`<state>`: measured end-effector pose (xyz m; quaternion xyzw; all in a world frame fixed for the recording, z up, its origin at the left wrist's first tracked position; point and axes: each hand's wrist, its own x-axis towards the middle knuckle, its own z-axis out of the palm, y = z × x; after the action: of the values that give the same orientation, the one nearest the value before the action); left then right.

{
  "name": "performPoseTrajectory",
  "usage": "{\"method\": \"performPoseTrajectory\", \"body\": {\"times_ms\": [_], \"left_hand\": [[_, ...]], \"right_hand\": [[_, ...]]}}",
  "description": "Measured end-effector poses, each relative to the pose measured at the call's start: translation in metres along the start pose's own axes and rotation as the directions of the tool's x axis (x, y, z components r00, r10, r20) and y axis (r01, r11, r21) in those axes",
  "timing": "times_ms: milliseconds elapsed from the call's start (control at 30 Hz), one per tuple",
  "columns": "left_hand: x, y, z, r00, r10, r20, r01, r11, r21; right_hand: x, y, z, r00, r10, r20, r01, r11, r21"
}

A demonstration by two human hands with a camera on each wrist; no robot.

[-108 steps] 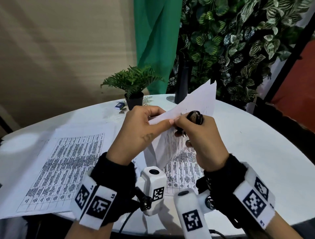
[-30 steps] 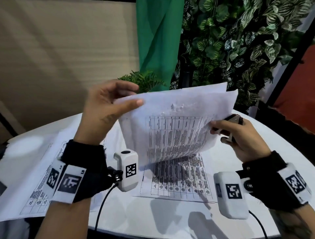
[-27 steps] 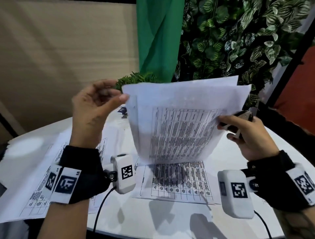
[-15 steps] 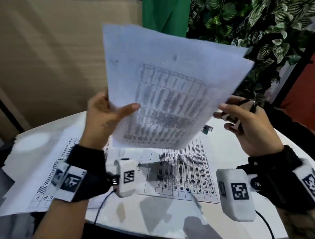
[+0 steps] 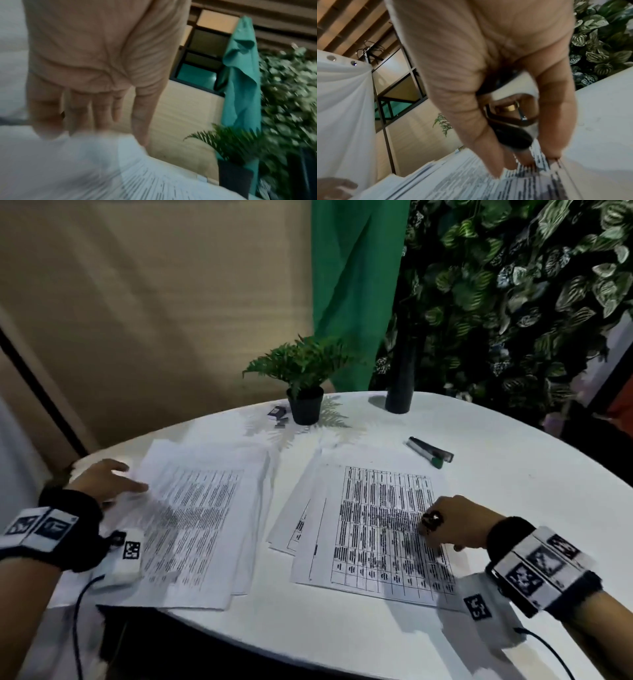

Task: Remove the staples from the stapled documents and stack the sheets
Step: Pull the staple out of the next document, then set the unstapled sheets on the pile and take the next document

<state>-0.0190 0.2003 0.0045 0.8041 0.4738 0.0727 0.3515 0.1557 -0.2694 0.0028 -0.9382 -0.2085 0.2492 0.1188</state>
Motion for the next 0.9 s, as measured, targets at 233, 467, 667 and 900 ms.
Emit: {"method": "performPoseTrajectory", "body": {"times_ms": [233, 467, 667, 900], "left_hand": [[-0.038, 0.102, 0.06, 0.922, 0.38, 0.068, -0.386, 0.908, 0.165], [-0.064, 0.181, 0.182, 0.799, 0.296, 0.524, -0.438, 0.883, 0.17], [-0.059, 0.186, 0.218, 0.822, 0.228, 0.522, -0.382, 0.9, 0.209], [-0.065, 0.177, 0.223, 0.864, 0.195, 0.464, -0.335, 0.911, 0.239]], "right_hand": [[-0.005, -0.009, 0.006, 0.999, -0.013, -0.035, 0.007, 0.984, -0.18], [-0.006, -0.012, 0.01, 0.999, -0.019, -0.04, 0.008, 0.968, -0.249], [-0.008, -0.013, 0.011, 0.999, -0.032, -0.038, 0.021, 0.964, -0.267], [-0.006, -0.007, 0.01, 0.999, -0.015, -0.035, 0.007, 0.975, -0.221]]}}
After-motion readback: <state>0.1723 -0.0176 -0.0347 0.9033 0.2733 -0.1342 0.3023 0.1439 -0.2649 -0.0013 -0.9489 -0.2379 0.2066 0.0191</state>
